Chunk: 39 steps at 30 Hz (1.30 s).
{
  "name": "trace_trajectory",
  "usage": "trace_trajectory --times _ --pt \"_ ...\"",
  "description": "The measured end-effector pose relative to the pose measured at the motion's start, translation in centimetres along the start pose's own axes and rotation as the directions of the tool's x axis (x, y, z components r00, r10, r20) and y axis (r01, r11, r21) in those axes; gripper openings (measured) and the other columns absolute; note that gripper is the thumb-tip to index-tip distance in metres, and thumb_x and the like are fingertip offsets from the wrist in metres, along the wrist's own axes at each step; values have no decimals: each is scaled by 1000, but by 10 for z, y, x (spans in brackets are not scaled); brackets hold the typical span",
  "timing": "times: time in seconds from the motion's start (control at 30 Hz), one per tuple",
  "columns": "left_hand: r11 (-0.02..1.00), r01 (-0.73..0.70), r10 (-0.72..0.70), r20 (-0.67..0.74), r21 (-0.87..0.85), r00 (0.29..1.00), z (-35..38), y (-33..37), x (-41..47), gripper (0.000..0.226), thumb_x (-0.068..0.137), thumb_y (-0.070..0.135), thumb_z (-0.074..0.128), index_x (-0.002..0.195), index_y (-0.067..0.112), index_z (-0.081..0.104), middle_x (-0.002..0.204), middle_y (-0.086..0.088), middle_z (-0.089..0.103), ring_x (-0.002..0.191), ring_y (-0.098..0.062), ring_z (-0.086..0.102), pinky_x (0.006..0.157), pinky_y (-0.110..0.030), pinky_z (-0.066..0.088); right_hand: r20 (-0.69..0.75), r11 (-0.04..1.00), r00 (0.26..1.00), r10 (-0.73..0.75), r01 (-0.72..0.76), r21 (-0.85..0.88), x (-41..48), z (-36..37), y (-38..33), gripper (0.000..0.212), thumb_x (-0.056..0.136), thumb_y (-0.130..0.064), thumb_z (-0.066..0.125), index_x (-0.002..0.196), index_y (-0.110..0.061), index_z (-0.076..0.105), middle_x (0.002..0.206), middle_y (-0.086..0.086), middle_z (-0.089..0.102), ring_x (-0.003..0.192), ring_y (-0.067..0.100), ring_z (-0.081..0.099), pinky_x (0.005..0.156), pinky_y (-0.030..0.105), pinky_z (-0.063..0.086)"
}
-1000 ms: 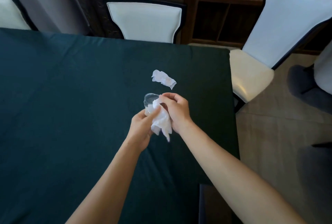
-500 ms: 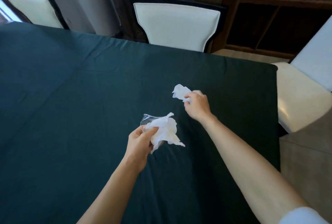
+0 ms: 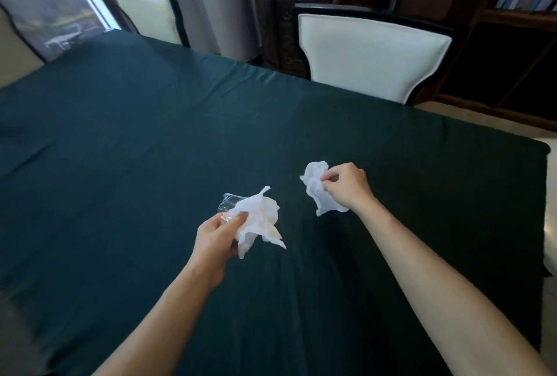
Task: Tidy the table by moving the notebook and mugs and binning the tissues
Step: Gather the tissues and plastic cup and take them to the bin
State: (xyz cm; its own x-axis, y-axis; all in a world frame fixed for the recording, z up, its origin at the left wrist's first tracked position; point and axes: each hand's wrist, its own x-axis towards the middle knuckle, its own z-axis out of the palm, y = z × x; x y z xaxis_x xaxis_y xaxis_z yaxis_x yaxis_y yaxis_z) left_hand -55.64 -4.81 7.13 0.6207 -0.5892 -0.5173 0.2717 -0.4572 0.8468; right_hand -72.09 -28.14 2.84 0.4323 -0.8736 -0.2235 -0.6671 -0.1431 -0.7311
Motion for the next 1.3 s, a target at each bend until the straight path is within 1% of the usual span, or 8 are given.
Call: trace_trajectory --times 0.13,0.33,0.6,0.77,0.9,1.0,1.13,1.3 --pt "999 -10 6 -65 -47 998 -48 10 -19 17 98 23 69 87 11 73 81 -7 71 66 -19 61 59 -29 52 59 983 998 -38 27 183 -29 16 -42 29 75 -12 65 66 -35 79 73 -14 78 74 4 71 58 19 58" --pt "992 -44 29 -126 -119 992 -115 14 -39 18 96 25 71 82 14 70 68 1 74 56 -12 65 51 -24 54 71 935 995 72 -92 343 -66 39 -66 17 75 -2 72 77 -17 80 84 7 81 83 29 78 85 40 65" --pt "974 -70 29 -187 -218 982 -200 16 -67 16 96 24 70 86 11 70 56 6 70 46 -9 63 49 -26 53 204 798 951 -233 68 598 -142 74 -201 7 72 -9 83 75 -8 77 72 5 75 69 17 68 68 25 59" --pt "947 -175 107 -248 -270 963 -295 36 -105 17 95 20 70 80 13 65 66 0 70 50 -14 58 52 -26 48 363 729 802 -473 125 674 -229 134 -313 24 82 -15 84 104 -11 76 81 1 75 70 15 65 71 26 55" --pt "924 -279 216 -243 -262 946 -404 40 -148 5 92 4 61 88 5 64 73 -12 54 62 -23 44 52 -26 35 434 714 681 -589 188 674 -310 218 -409 22 94 -8 73 115 -3 76 87 4 75 72 12 64 71 24 54" --pt "890 -341 262 -274 -303 925 -498 34 -183 24 88 4 69 106 -10 69 82 -18 58 65 -24 47 54 -28 35 392 746 683 -616 345 571 -368 291 -482 16 94 -11 73 107 -4 79 82 4 77 70 7 66 70 21 54" --pt "820 -391 258 -339 -419 905 -614 21 -219 10 95 13 69 87 7 72 62 -2 68 57 -19 55 55 -30 41 282 740 696 -660 541 399 -431 381 -562 15 88 -19 78 101 -12 81 90 -10 72 78 5 70 77 25 56" --pt "738 -415 253 -353 -531 901 -733 -5 -229 28 101 36 63 101 12 77 72 -2 74 63 -16 70 59 -30 57 191 638 613 -766 694 334 -472 467 -635 16 81 -31 80 96 -27 80 91 -12 79 81 0 74 80 26 62"
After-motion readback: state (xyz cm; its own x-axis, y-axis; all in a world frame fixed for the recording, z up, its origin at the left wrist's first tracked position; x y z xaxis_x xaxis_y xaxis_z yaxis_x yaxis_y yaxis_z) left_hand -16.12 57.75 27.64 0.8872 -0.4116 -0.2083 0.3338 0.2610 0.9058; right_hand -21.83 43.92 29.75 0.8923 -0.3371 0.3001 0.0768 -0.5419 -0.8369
